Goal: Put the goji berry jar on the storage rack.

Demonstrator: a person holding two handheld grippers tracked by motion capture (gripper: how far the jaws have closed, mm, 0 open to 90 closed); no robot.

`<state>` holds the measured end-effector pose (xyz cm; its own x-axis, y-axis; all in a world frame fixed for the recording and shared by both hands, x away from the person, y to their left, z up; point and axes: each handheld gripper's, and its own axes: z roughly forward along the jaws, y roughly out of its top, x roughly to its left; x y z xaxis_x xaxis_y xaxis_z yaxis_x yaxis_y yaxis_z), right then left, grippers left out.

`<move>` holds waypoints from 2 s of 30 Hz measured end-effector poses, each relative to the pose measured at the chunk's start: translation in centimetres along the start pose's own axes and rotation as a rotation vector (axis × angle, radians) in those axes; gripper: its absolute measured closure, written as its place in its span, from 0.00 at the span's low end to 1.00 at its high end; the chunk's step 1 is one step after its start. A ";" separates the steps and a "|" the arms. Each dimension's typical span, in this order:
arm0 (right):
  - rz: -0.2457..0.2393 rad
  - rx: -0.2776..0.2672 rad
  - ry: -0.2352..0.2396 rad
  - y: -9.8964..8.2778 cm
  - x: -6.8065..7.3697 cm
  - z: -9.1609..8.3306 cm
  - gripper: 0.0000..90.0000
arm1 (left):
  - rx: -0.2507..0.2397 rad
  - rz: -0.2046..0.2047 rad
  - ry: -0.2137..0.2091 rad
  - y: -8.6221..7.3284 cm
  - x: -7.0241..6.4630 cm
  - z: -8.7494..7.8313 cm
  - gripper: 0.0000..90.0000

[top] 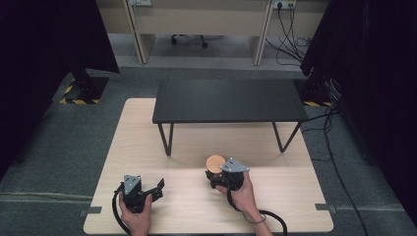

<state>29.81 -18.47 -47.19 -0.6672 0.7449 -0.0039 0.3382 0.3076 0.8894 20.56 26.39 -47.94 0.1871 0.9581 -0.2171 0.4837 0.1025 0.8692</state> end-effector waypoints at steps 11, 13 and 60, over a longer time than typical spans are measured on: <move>0.032 -0.079 -0.133 0.4 2.7 -2.1 0.29 | 0.000 -0.004 -0.003 0.0 0.1 0.0 0.04; 0.036 -0.093 -0.173 1.0 3.5 -2.8 0.29 | -0.001 -0.003 -0.002 0.0 0.1 0.0 0.04; 0.086 -0.209 -0.469 13.9 2.8 -11.1 0.29 | 0.002 0.000 -0.006 0.0 0.1 0.0 0.04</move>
<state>25.29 -18.63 -29.75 -0.2574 0.9622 -0.0891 0.2071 0.1450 0.9675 20.63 26.50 -47.93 0.1921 0.9565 -0.2194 0.4850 0.1018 0.8686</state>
